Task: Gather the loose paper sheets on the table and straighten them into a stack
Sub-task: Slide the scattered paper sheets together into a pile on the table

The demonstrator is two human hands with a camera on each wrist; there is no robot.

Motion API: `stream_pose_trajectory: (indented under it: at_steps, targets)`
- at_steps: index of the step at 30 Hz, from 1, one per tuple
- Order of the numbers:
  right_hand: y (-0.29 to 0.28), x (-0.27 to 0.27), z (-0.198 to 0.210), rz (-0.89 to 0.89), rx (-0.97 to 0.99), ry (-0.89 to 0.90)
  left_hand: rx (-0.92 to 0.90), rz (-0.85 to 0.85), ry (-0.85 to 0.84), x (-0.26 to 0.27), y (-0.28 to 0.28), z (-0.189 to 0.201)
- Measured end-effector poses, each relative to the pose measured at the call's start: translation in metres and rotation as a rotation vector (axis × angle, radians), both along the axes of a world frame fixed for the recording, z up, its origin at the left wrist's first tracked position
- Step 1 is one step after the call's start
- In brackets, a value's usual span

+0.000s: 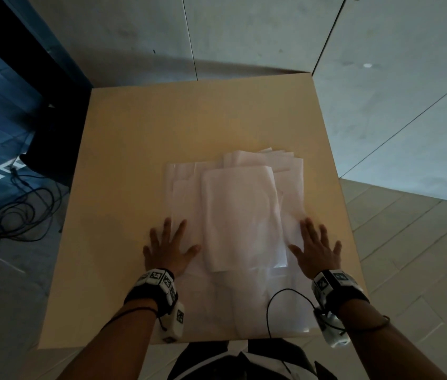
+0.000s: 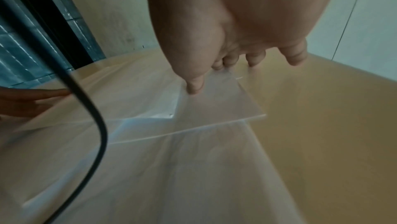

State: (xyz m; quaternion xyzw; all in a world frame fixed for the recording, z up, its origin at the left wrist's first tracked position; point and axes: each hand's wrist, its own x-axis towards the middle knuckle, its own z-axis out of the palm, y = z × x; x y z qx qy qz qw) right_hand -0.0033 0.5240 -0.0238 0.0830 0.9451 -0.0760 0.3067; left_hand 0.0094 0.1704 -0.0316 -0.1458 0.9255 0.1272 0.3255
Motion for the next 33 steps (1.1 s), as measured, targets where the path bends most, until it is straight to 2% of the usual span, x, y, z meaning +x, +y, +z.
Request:
stream_pose_trajectory:
  at_steps: [7,11,14,16,19,22,26,29,33]
  targets:
    - [-0.019,-0.005,0.007,-0.092,-0.081,0.037,0.018,0.003,0.079,-0.006,0.018,0.006]
    - [-0.027,-0.001,0.005,-0.080,-0.114,0.069,0.038,-0.038,0.032,-0.005,0.029,0.003]
    - [-0.027,-0.011,0.013,-0.212,-0.184,0.145,0.041,0.135,0.108,-0.009,0.021,0.006]
    - [-0.029,-0.019,0.018,-0.322,-0.222,0.185,0.039,0.252,0.094,-0.014,0.019,0.007]
    - [-0.041,-0.017,0.017,-0.284,-0.177,0.084,0.032,0.204,-0.026,-0.013,0.033,0.006]
    - [-0.058,-0.007,0.010,-0.197,-0.161,-0.012,0.056,0.167,-0.053,-0.012,0.049,0.006]
    - [-0.064,-0.008,0.013,-0.237,-0.223,0.011,0.119,0.278,0.020,-0.013,0.041,0.016]
    - [-0.048,-0.011,0.014,-0.328,-0.149,0.068,0.074,0.402,0.094,-0.010,0.031,0.019]
    - [-0.034,0.001,0.006,-0.309,-0.091,0.037,0.026,0.389,0.062,0.000,0.034,0.015]
